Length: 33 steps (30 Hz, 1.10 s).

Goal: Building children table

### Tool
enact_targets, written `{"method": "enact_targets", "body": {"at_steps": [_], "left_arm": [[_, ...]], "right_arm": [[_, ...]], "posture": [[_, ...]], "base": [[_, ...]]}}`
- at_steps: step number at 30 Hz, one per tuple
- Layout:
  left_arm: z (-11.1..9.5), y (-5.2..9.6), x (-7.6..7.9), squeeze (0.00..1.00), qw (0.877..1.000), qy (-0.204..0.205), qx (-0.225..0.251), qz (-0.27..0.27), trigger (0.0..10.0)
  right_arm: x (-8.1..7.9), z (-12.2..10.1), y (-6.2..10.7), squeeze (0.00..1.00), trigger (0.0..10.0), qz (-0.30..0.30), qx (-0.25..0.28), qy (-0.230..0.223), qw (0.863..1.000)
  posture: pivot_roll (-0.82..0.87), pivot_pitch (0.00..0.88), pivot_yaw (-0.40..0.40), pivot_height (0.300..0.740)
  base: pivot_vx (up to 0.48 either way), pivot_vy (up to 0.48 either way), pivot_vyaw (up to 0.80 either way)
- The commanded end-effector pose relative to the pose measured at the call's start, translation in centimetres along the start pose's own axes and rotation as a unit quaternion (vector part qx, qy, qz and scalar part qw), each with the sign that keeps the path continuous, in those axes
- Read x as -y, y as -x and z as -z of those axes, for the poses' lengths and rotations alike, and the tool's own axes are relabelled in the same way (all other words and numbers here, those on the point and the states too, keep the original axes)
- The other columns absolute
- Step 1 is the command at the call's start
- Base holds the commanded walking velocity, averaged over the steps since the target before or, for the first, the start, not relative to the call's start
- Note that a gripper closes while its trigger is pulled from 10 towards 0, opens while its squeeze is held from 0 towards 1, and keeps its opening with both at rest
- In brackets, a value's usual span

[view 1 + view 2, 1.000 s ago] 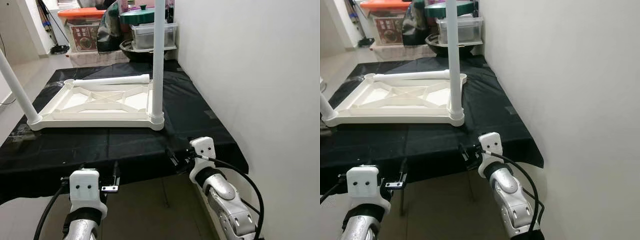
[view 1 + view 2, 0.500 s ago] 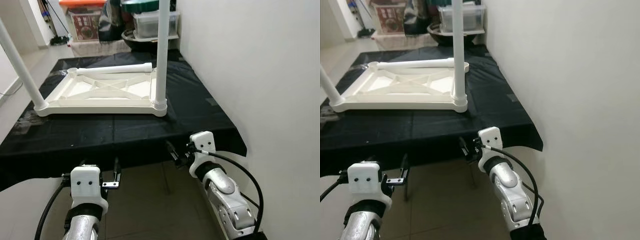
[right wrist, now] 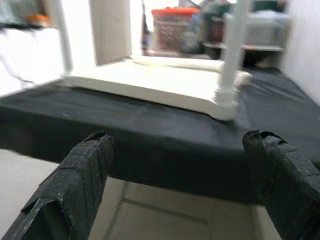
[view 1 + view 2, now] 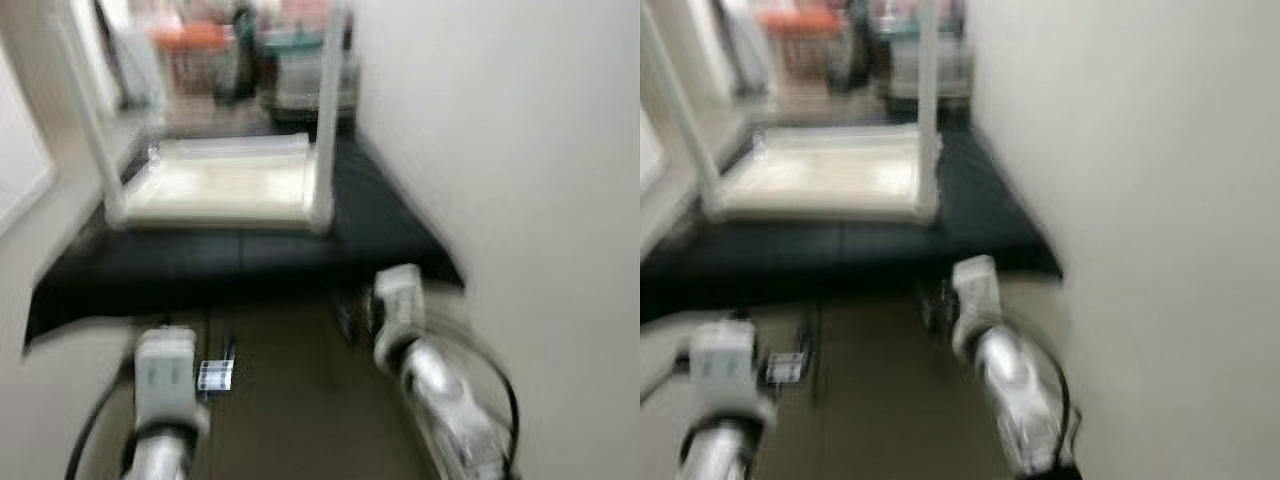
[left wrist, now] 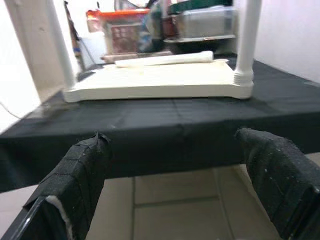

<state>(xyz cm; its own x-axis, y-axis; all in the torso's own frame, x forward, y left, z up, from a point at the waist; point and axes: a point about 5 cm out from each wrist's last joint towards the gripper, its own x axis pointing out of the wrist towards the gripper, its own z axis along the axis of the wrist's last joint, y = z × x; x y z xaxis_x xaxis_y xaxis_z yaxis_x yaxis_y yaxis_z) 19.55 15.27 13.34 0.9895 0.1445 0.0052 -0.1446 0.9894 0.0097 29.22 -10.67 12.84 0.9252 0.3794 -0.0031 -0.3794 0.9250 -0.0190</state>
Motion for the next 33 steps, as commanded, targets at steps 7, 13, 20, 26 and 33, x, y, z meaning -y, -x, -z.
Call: {"method": "enact_targets", "body": {"at_steps": [7,13,20,26,33], "left_arm": [[-0.5,-0.4,-0.3,0.0,1.0,-0.001,0.01,-0.012,10.0],[-0.9,-0.6,-0.5,0.0,1.0,-0.002,0.019,-0.021,10.0],[-1.2,-0.8,-0.3,0.0,1.0,0.002,0.026,-0.015,10.0],[-1.3,-0.8,0.1,0.0,1.0,0.001,0.025,-0.009,10.0],[-1.3,-0.9,0.1,0.0,1.0,0.002,0.025,-0.009,10.0]], "right_arm": [[0.3,-0.4,-0.3,0.0,10.0,0.01,0.004,0.004,1.0],[0.3,-0.8,-0.5,0.0,10.0,0.013,0.014,0.006,1.0],[0.5,-1.0,-0.8,0.0,10.0,0.02,0.016,0.008,1.0],[0.4,-1.3,-0.9,0.0,10.0,0.021,0.022,0.006,1.0],[0.3,-1.1,-0.7,0.0,10.0,0.026,0.018,0.0,0.999]], "posture": [[-0.02,0.0,0.005,0.74],[-0.02,0.0,0.001,0.74],[-0.04,0.0,-0.001,0.74],[-0.06,0.0,0.014,0.74],[-0.06,0.0,0.018,0.74]], "base": [[0.0,0.0,-0.28],[0.0,0.0,0.0],[0.0,0.0,0.0],[0.0,0.0,0.0],[0.0,0.0,-0.25]]}}
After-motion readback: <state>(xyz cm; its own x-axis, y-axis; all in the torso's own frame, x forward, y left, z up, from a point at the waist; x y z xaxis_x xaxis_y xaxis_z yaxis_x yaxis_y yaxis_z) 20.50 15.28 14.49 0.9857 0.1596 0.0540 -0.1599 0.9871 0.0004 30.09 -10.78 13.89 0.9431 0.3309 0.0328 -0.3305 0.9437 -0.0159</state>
